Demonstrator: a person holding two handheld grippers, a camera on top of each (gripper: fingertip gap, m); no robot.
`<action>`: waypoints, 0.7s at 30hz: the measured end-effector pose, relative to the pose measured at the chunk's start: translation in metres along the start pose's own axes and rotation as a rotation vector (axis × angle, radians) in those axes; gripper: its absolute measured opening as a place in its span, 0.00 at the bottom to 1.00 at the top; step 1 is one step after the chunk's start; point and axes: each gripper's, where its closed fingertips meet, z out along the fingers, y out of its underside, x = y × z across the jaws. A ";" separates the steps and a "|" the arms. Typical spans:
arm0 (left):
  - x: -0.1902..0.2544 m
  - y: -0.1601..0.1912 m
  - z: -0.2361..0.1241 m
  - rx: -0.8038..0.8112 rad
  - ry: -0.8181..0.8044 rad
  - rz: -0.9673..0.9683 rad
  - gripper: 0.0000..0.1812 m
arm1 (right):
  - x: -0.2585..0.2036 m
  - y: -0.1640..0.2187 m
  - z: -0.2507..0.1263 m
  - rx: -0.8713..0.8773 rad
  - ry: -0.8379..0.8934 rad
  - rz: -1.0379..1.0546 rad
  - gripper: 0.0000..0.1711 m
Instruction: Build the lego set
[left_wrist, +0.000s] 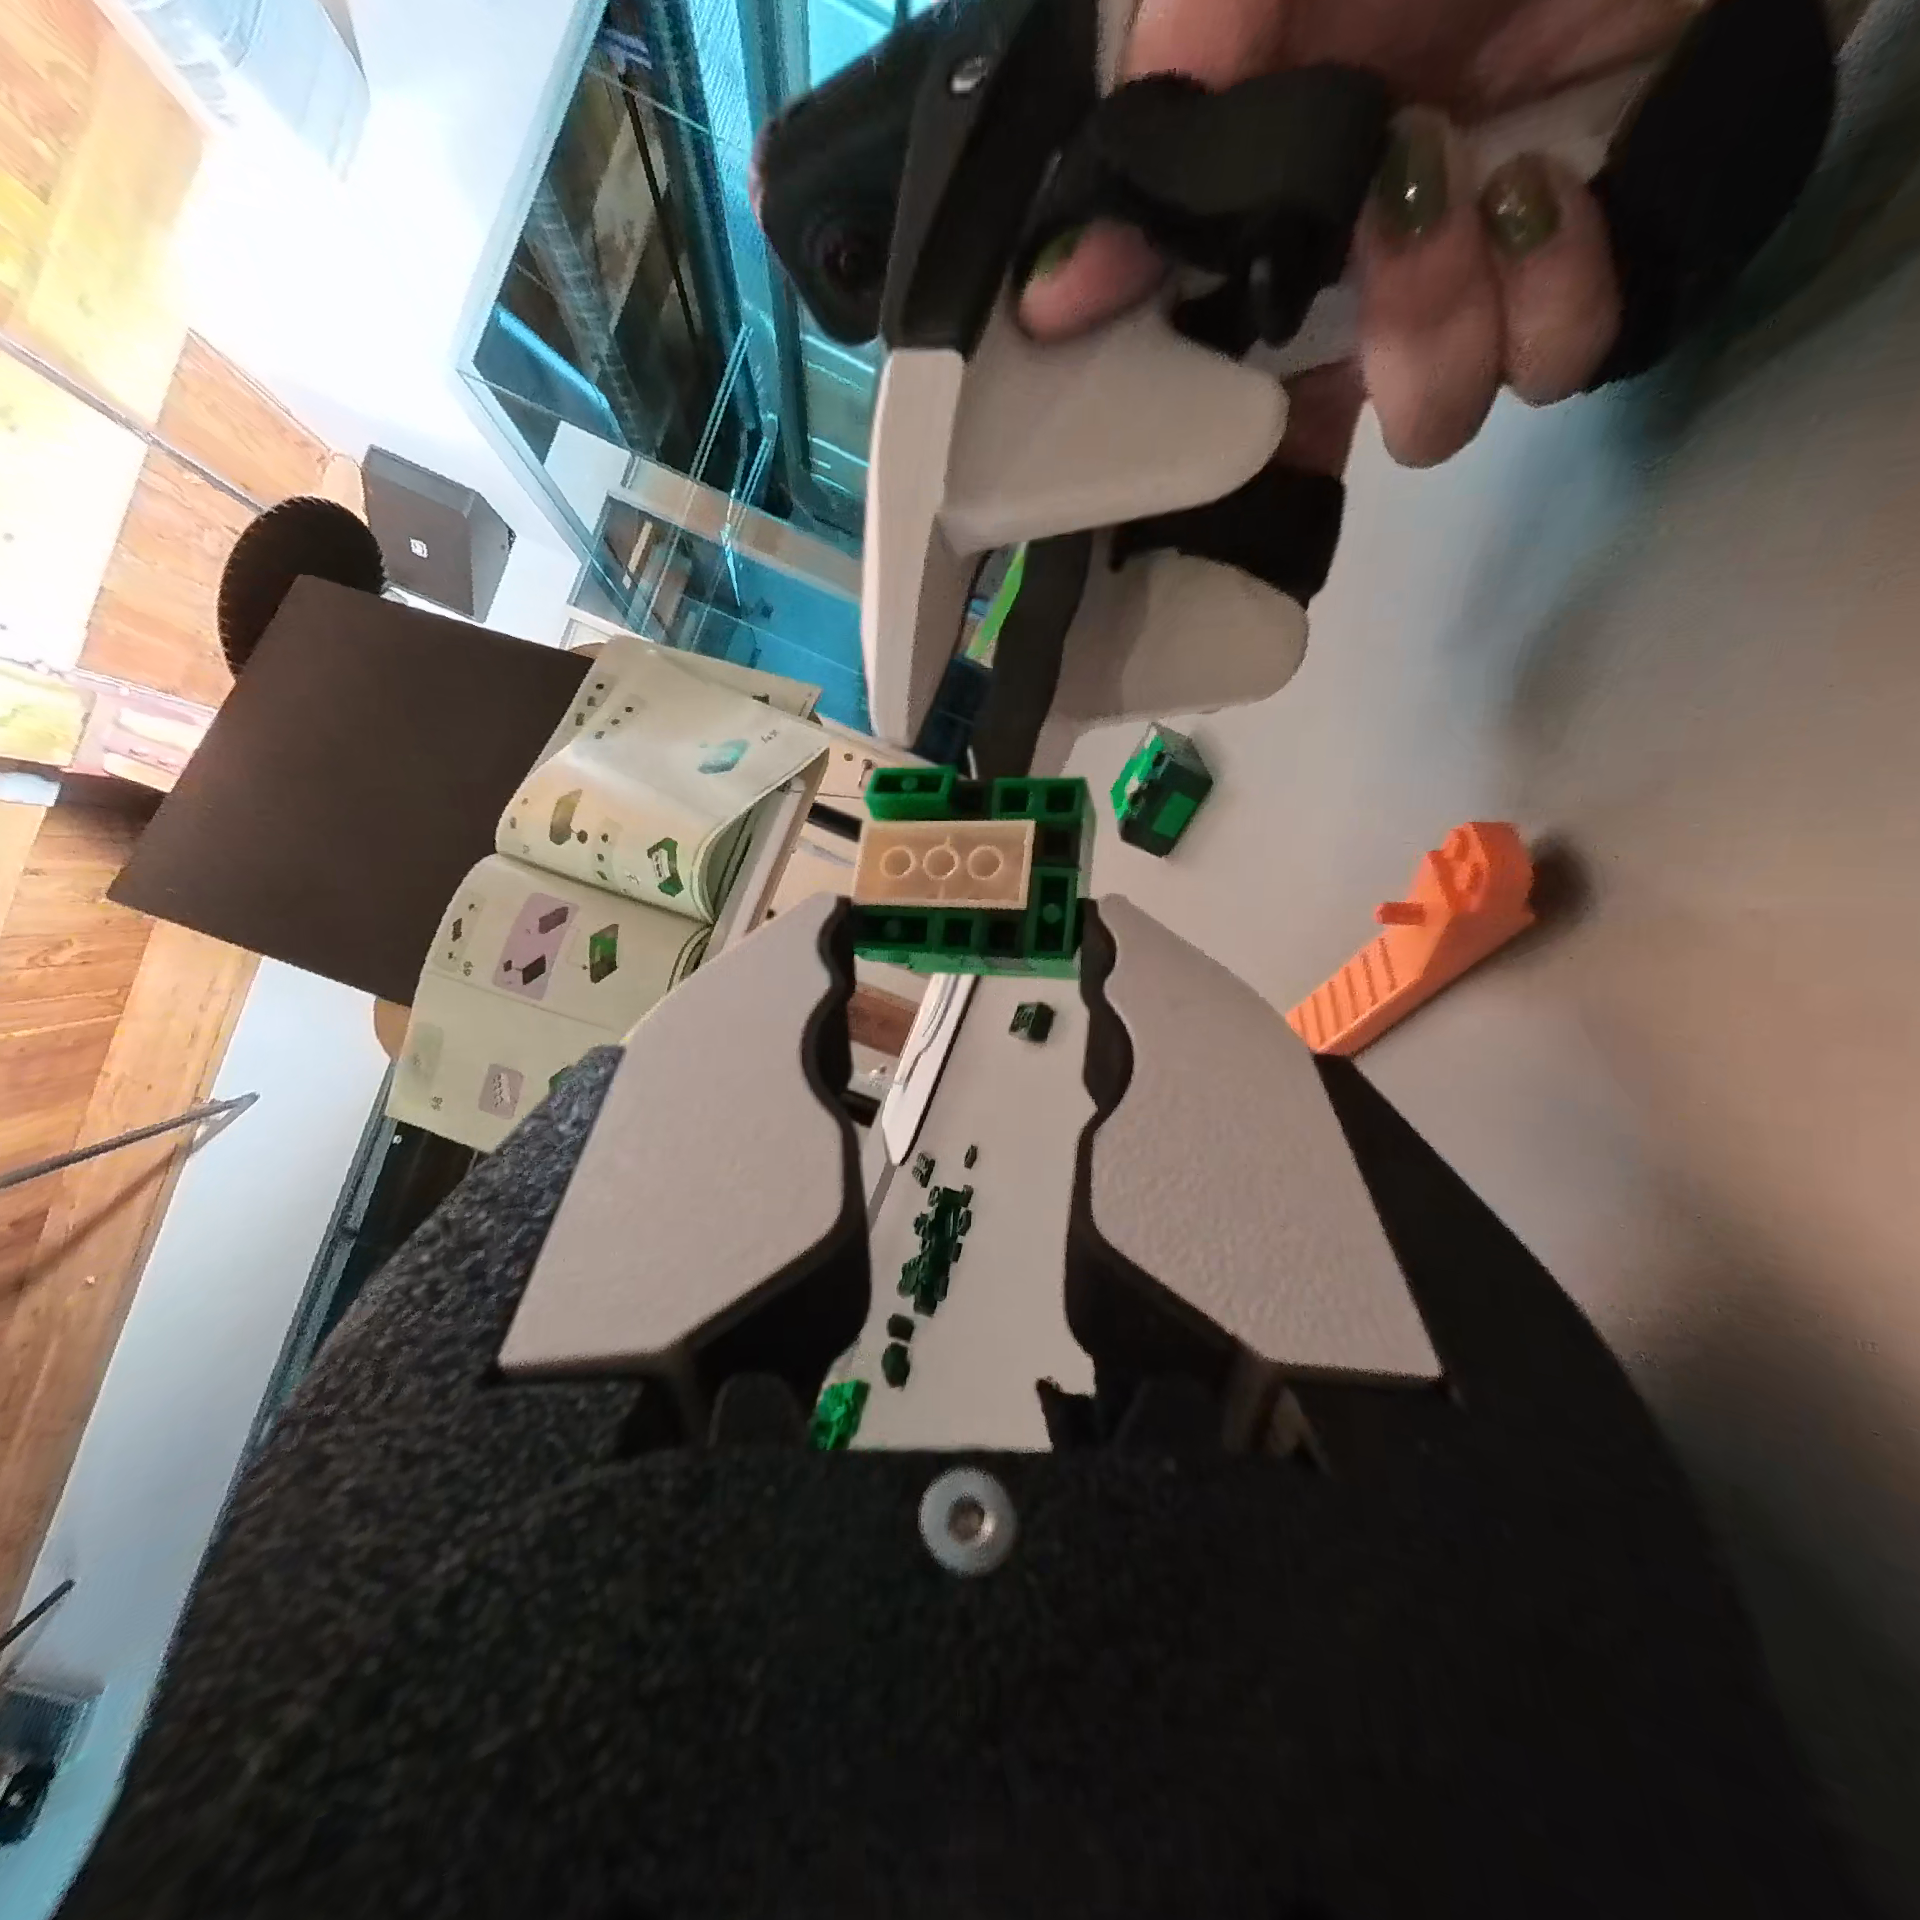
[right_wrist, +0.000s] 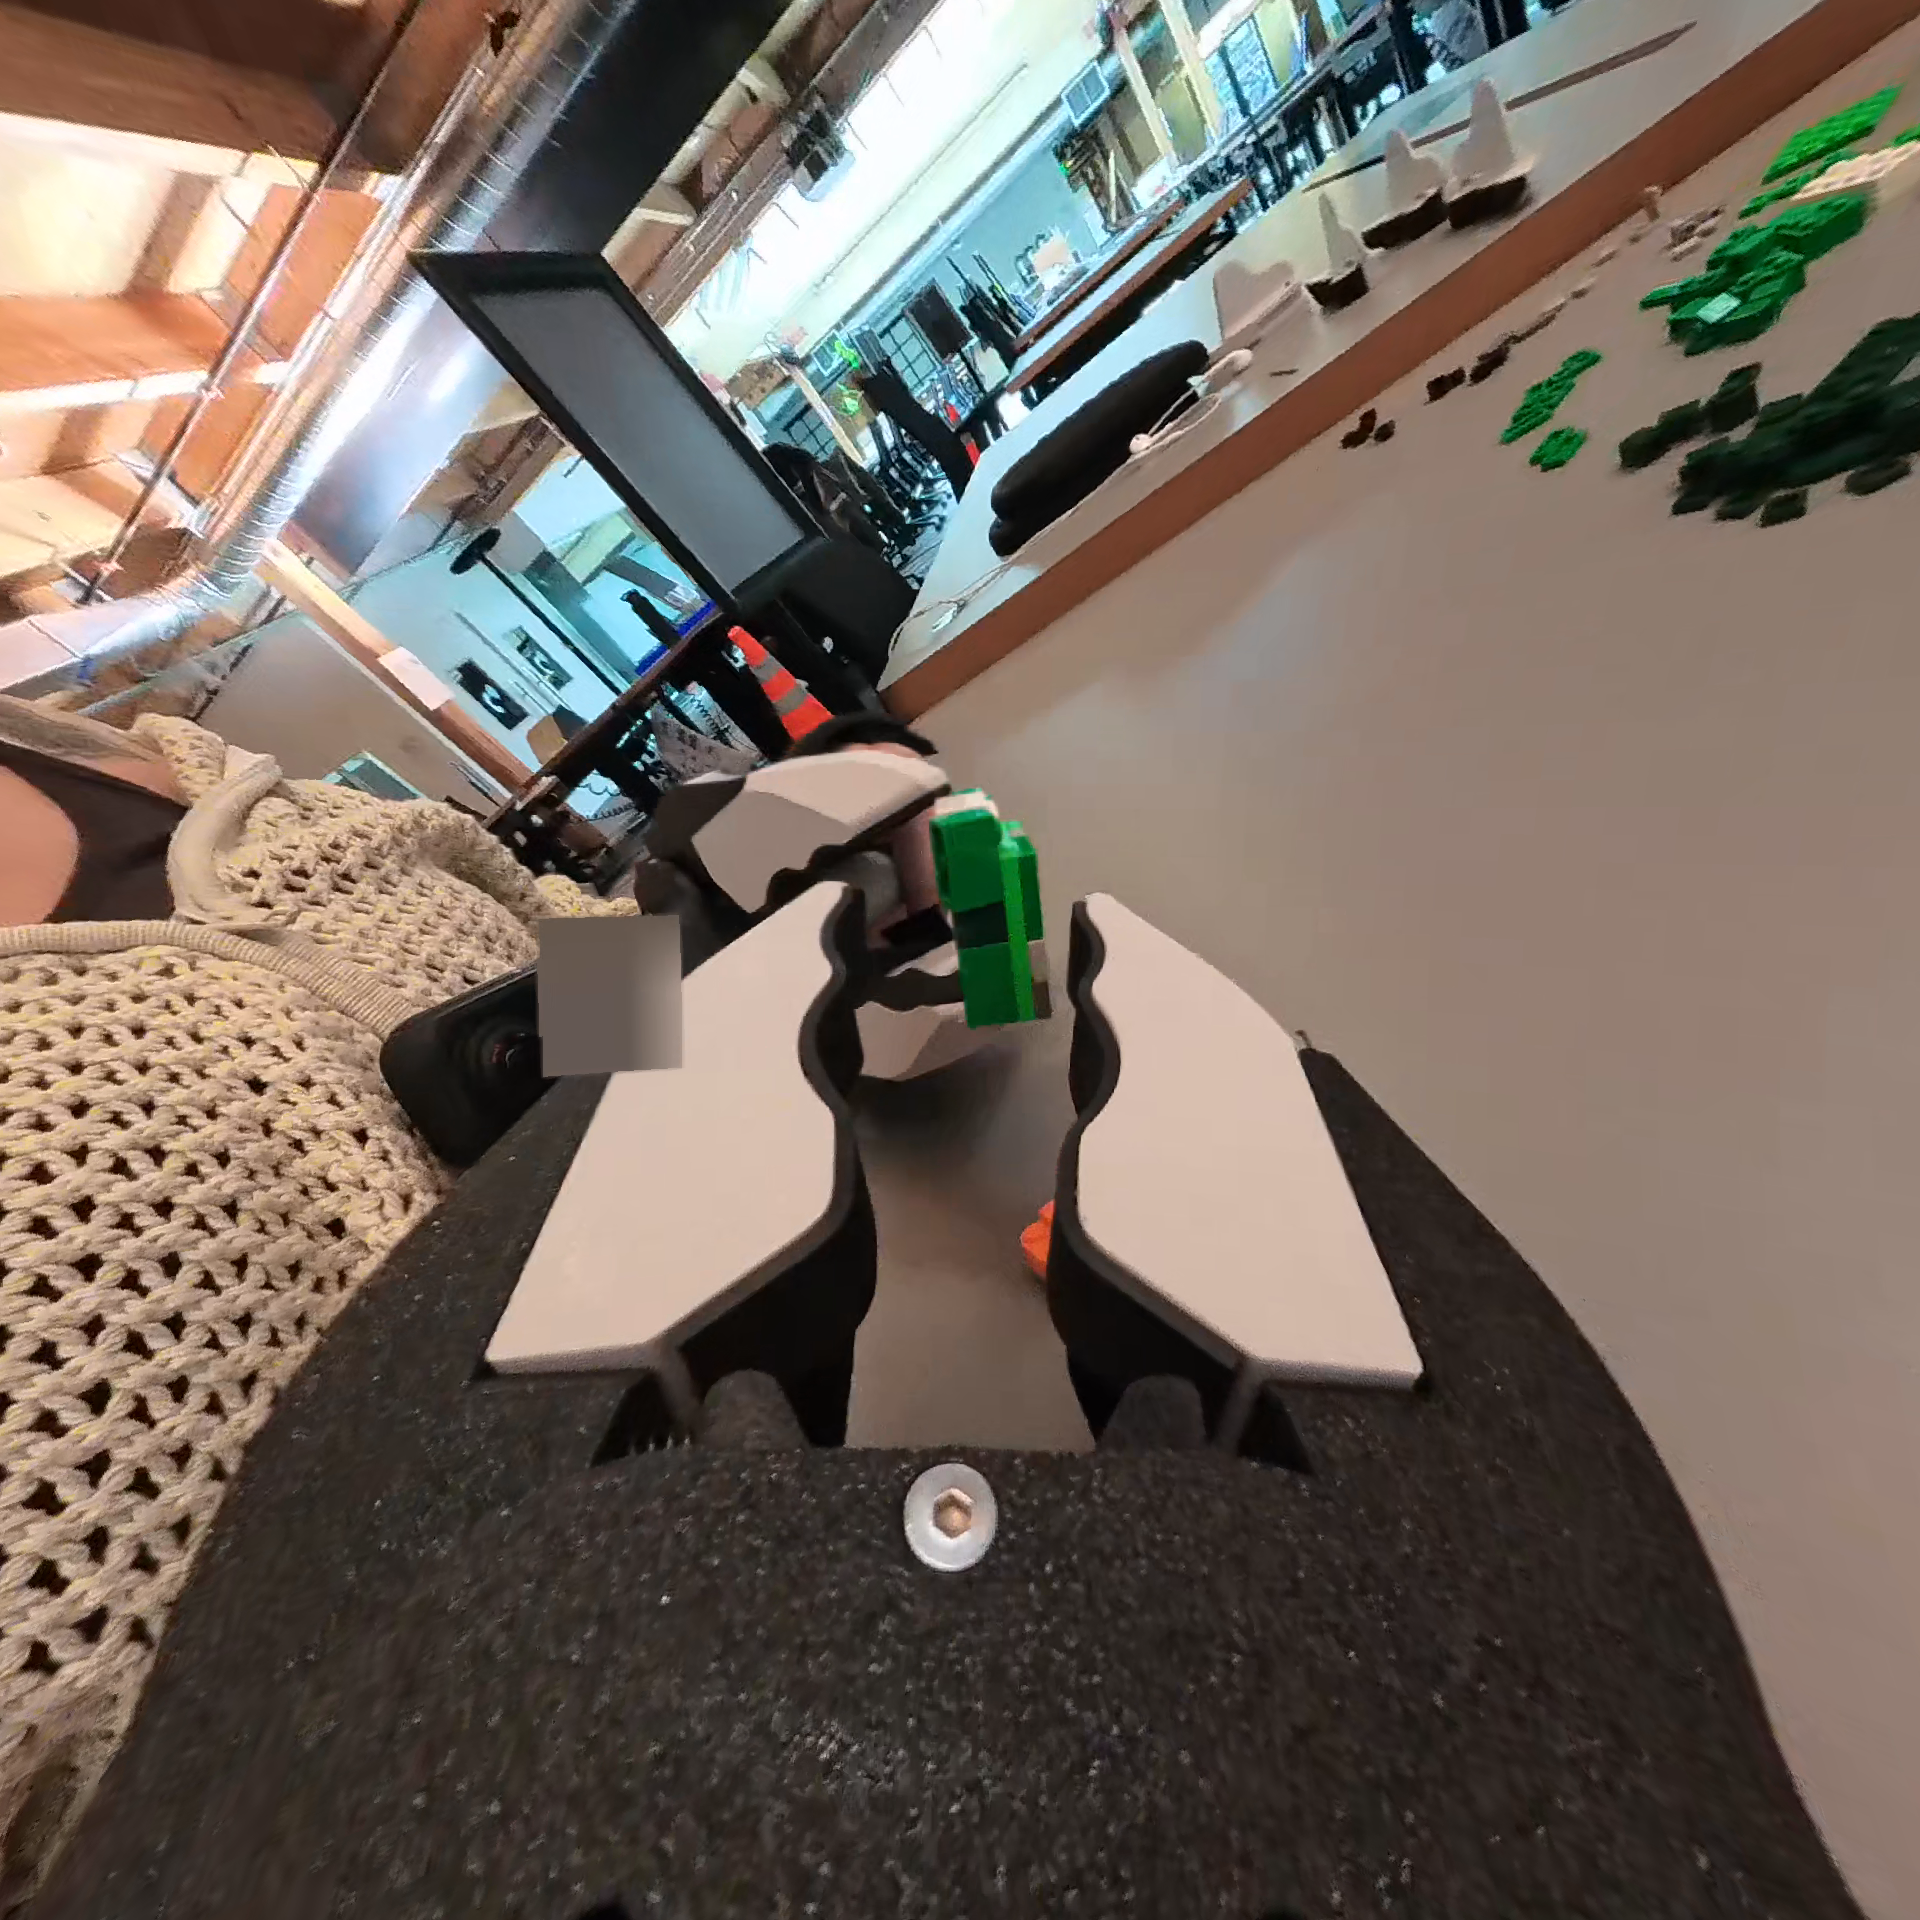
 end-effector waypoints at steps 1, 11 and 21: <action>0.001 -0.001 0.000 0.004 0.005 0.002 0.23 | 0.000 0.000 0.001 -0.002 -0.003 0.001 0.20; 0.002 -0.004 -0.001 0.018 0.011 0.001 0.23 | 0.001 -0.001 0.002 -0.003 0.007 -0.014 0.11; 0.002 -0.004 -0.002 0.017 0.012 0.001 0.23 | 0.002 0.001 0.006 -0.024 0.067 -0.079 0.10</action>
